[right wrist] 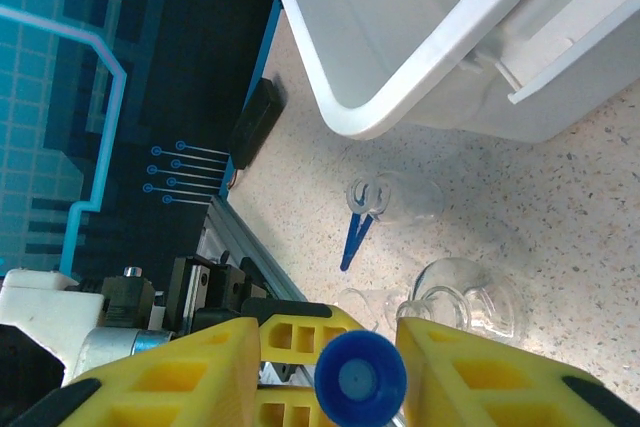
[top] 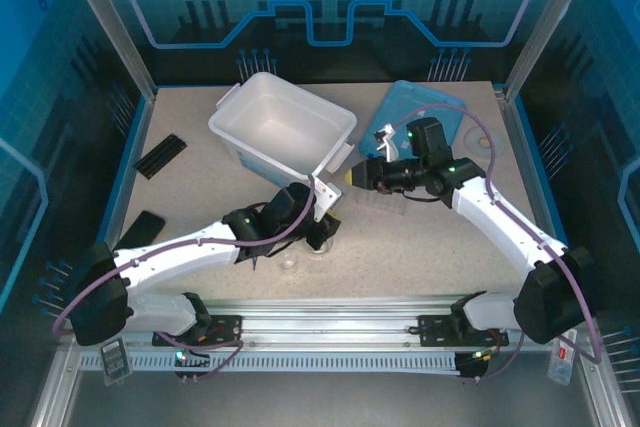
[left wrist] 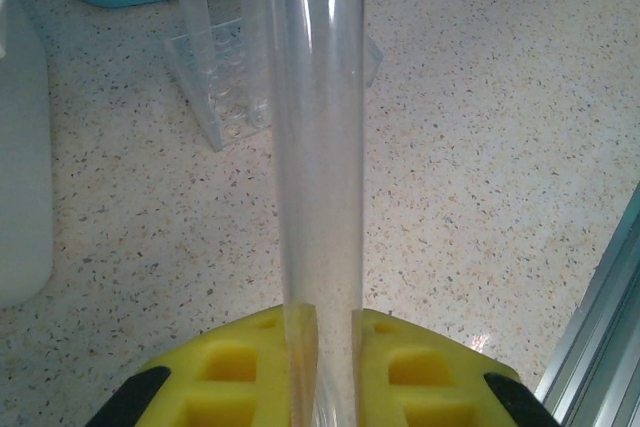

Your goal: Organize the chemistry lab equipment

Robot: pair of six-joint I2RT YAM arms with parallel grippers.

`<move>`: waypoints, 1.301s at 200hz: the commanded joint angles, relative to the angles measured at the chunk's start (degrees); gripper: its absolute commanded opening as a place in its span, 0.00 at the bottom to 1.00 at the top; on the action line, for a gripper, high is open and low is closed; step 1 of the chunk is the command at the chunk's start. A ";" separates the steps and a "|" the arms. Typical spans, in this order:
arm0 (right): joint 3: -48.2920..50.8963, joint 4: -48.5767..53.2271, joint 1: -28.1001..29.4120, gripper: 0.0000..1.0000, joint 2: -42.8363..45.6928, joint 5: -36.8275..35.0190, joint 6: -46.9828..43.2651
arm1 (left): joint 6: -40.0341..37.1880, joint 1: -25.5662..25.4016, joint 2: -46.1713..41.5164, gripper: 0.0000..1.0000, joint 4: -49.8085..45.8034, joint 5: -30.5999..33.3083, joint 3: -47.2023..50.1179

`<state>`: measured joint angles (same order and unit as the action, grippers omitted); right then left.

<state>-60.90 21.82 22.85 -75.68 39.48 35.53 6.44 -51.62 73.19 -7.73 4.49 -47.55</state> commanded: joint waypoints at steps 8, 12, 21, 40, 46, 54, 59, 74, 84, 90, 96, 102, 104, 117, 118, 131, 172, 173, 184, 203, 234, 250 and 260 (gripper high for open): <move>-2.57 0.30 0.79 0.36 -0.53 1.11 -1.60 | -1.38 -0.42 -0.15 0.12 -0.27 1.16 -1.85; -2.55 0.36 0.79 0.35 -0.52 1.05 -1.68 | -1.35 -0.42 -0.15 0.12 -0.32 1.21 -1.84; -2.64 0.66 0.79 0.32 -0.48 0.86 -1.86 | -1.34 -0.41 -0.15 0.11 -0.22 1.23 -1.89; -2.90 1.42 0.75 0.27 -0.37 0.44 -2.28 | -1.27 -0.42 -0.06 0.12 -0.24 1.53 -1.85; -3.00 1.62 0.79 0.26 -0.35 0.22 -2.39 | -1.31 -0.42 -0.08 0.13 -0.21 1.70 -1.86; -3.12 1.93 0.75 0.24 -0.27 0.08 -2.56 | -1.30 -0.43 -0.10 0.14 -0.19 1.75 -1.89; -3.24 2.11 0.79 0.22 -0.26 -0.08 -2.72 | -1.31 -0.37 -0.11 0.14 -0.25 1.84 -1.89; -3.56 2.81 0.79 0.20 -0.18 -0.45 -3.13 | -1.19 -0.42 -0.22 0.15 -0.27 2.10 -1.84; -3.77 3.21 0.79 0.19 -0.02 -0.85 -3.45 | -1.01 -0.41 -0.32 0.18 -0.32 2.26 -1.76; -3.92 3.46 0.75 0.19 0.16 -1.11 -3.57 | -0.90 -0.42 -0.40 0.21 -0.40 2.43 -1.76; -4.08 3.78 0.76 0.18 0.31 -1.49 -3.74 | -0.63 -0.42 -0.41 0.25 -0.41 2.68 -1.76; -4.30 4.28 0.79 0.18 0.43 -2.12 -3.94 | -0.29 -0.42 -0.41 0.32 -0.57 2.95 -1.86; -4.37 4.43 0.75 0.18 0.44 -2.30 -3.99 | -0.22 -0.42 -0.41 0.34 -0.65 3.08 -1.91; -5.12 5.76 0.77 0.18 0.79 -3.88 -4.39 | 0.39 -0.42 -0.37 0.52 -1.51 3.33 -2.55; -5.20 5.85 0.73 0.18 0.84 -3.97 -4.44 | 0.45 -0.42 -0.39 0.52 -1.55 3.33 -2.64; -5.82 6.87 0.77 0.18 1.38 -5.52 -4.96 | 1.02 -0.42 -0.80 0.59 -1.72 3.37 -2.90; -8.21 11.56 0.79 0.19 3.07 -12.45 -7.09 | 3.31 0.08 -3.32 0.68 -0.77 5.50 -1.98; -8.24 11.66 0.75 0.19 3.16 -12.61 -7.12 | 3.40 0.14 -3.36 0.68 -0.74 5.56 -1.91; -8.58 12.54 0.70 0.19 3.75 -14.52 -7.51 | 4.45 0.69 -4.11 0.72 -0.40 5.62 -1.31; -9.44 14.38 0.70 0.19 4.56 -17.80 -8.41 | 6.31 1.79 -5.19 0.73 0.17 5.44 -0.06; -10.93 18.02 0.70 0.19 5.17 -23.31 -10.17 | 8.65 3.33 -5.81 0.79 -0.36 5.61 0.96; -11.69 20.17 0.70 0.19 5.06 -27.11 -10.99 | 9.57 3.86 -5.61 0.79 -1.27 6.16 0.96; -11.95 21.19 0.74 0.19 5.12 -29.37 -11.40 | 10.02 4.17 -5.51 0.80 -1.74 6.34 1.03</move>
<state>-70.70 37.78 22.98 -71.64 17.45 26.57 13.76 -48.21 68.29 -8.40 9.45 -47.46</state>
